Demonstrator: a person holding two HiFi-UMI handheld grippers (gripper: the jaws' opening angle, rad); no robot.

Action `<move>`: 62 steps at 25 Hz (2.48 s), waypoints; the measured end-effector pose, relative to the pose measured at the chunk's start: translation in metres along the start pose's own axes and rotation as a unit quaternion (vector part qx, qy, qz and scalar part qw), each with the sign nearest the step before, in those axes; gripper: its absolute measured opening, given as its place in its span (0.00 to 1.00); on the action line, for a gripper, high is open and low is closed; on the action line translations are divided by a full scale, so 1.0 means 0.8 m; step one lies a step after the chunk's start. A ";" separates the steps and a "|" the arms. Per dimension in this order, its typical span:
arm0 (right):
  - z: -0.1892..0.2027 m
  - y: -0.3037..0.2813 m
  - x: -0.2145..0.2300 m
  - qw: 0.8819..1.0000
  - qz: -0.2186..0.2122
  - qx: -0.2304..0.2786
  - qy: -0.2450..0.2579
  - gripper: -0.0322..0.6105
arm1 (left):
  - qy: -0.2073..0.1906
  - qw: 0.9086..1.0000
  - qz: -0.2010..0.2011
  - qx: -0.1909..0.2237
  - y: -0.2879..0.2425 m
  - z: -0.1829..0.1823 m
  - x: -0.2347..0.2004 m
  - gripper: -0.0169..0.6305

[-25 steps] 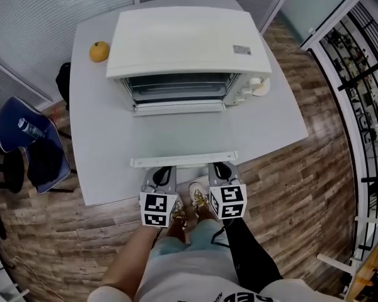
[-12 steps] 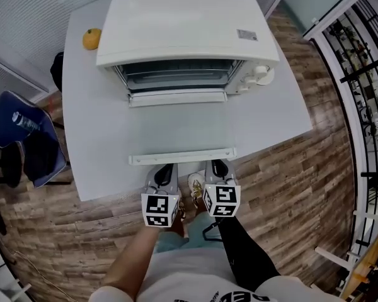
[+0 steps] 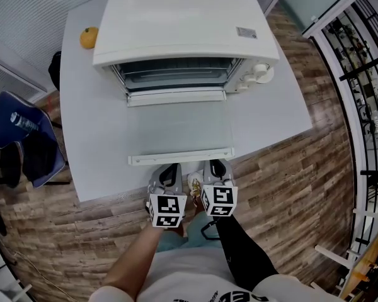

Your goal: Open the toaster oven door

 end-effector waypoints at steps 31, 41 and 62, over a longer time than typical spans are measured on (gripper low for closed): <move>-0.060 0.122 0.038 0.998 -0.050 0.031 0.036 0.05 | -0.002 0.991 -0.087 0.097 0.094 -0.064 0.027 0.12; -0.185 0.228 0.077 0.987 -0.077 0.135 0.045 0.05 | -0.036 0.972 -0.132 0.189 0.202 -0.176 0.072 0.12; -0.298 0.356 0.058 0.964 -0.098 0.224 0.104 0.05 | -0.069 0.943 -0.153 0.289 0.380 -0.272 0.114 0.12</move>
Point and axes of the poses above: the fingertips, and each gripper's own axes: y backward along the fingers, x to its right, z out of its underside, the point moved 6 cm from there along y, backward along the fingers, and after that the axes turned 1 degree about -x, right-handed, at the moved point
